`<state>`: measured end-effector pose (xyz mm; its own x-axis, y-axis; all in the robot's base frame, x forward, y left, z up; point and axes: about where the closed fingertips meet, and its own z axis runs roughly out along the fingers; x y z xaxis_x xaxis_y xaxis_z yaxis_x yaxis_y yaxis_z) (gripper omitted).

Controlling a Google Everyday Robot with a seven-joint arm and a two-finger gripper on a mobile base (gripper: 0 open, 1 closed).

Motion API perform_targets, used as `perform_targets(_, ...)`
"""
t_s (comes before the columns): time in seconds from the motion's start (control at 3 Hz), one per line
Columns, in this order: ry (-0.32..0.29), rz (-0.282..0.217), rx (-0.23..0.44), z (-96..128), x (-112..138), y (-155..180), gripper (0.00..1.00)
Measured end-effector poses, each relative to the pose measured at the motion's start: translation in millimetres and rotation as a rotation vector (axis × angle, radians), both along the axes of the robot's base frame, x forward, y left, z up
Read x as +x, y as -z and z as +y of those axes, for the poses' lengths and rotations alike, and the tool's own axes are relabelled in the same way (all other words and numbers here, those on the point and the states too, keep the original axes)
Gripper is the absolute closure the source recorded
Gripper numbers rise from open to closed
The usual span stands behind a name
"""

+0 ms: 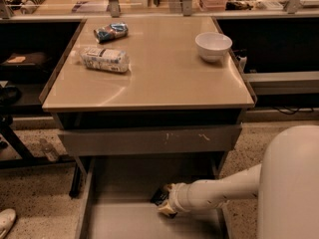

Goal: Place rxbar blueberry into middle drawer

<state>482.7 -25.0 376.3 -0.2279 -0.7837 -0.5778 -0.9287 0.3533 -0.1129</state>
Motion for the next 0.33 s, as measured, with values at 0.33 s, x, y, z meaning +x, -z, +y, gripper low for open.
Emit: perform_targets(0.33,0.0,0.0,0.0,0.0,0.0,0.0,0.0)
